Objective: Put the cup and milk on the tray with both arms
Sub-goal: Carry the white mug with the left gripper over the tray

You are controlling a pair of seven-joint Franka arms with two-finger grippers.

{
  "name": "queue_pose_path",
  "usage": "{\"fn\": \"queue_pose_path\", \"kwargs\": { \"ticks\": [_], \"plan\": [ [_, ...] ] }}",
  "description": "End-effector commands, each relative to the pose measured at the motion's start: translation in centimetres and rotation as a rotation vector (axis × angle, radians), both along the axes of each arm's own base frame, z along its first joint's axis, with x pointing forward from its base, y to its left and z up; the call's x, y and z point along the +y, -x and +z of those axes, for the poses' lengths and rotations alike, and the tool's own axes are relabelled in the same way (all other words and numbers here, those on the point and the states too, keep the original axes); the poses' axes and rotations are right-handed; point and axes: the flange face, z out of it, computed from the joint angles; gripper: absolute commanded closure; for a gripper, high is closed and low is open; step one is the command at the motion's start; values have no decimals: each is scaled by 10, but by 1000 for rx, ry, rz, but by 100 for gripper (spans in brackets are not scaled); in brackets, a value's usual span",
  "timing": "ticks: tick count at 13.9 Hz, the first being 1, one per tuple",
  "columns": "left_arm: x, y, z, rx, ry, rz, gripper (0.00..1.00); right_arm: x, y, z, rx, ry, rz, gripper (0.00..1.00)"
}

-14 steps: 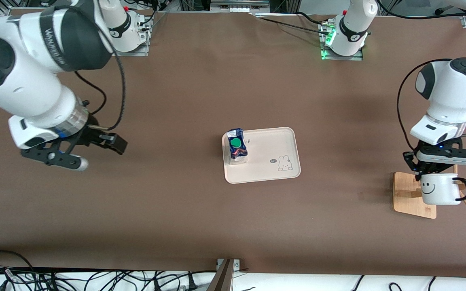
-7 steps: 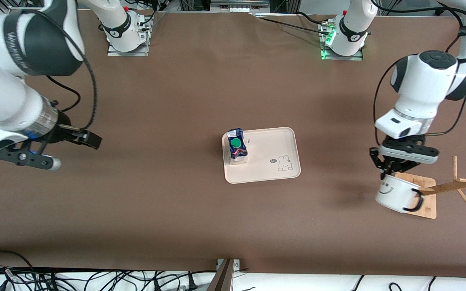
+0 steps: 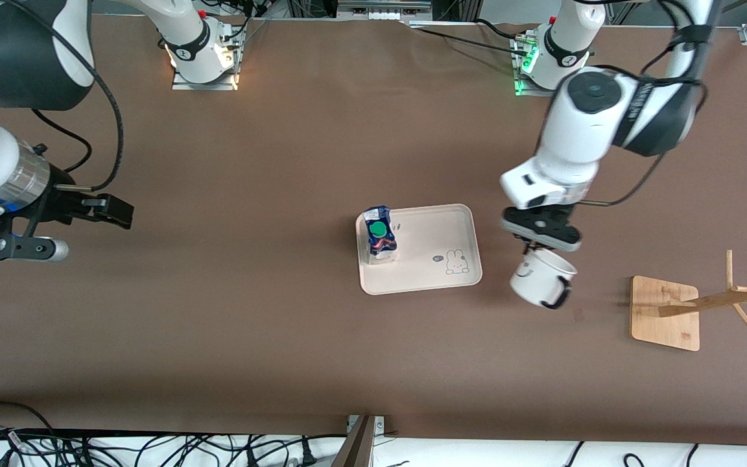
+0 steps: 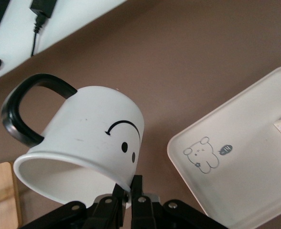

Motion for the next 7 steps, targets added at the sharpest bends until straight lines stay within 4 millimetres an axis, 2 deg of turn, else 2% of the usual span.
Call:
{"fn": "queue_pose_path", "kwargs": {
  "ticks": [1, 3, 5, 7],
  "plan": [
    [-50, -10, -27, 142, 12, 21, 100, -16, 1, 4, 5, -4, 54, 0],
    [-71, -14, -45, 260, 48, 55, 100, -17, 1, 5, 6, -5, 103, 0],
    [-100, -8, -63, 328, 17, 27, 100, -17, 1, 5, 6, -4, 105, 0],
    [-113, 2, -103, 469, -20, 35, 100, -20, 1, 7, -1, -6, 101, 0]
  ]
}}
